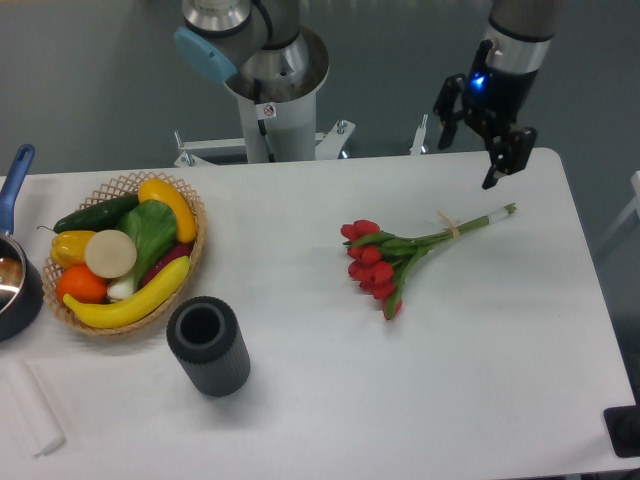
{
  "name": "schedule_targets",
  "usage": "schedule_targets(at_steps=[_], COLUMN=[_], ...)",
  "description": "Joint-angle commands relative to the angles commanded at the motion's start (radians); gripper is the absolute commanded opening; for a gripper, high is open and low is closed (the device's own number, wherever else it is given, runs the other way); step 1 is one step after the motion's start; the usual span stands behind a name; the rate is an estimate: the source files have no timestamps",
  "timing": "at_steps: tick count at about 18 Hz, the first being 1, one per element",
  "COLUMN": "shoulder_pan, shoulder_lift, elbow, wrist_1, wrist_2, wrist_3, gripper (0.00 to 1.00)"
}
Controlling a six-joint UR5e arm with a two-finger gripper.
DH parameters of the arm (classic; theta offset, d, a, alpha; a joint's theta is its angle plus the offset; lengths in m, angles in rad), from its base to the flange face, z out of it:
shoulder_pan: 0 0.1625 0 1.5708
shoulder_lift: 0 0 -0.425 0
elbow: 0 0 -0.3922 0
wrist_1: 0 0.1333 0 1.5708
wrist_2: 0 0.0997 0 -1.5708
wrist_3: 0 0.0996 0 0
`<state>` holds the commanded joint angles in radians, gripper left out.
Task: Pick up the flowers from the table
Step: 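Move the open gripper over the stems of the red tulip bundle, then lower the gripper onto the tulip stems near the blooms and close it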
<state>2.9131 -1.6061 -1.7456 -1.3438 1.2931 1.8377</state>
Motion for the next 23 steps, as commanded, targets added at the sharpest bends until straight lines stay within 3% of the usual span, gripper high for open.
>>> schedule_targets(at_steps=[4, 8, 10, 13, 17, 23], shoulder_pan=[-0.022, -0.025, -0.04, -0.057, -0.09, -0.132], shoulder_lift=[0.0, -0.006, -0.012, -0.04, -0.113, -0.23], elbow=[-0.046, -0.084, -0.109, -0.104, -0.092, -0.012], wrist_1=[0.003, 0.078, 0.087, 0.09, 0.202, 0.215], wrist_2=[0.0, 0.002, 0.002, 0.002, 0.014, 0.089], wrist_3=[-0.002, -0.014, -0.073, -0.123, -0.189, -0.178], gripper=[1.0, 1.0, 1.0, 1.0, 1.0, 1.0])
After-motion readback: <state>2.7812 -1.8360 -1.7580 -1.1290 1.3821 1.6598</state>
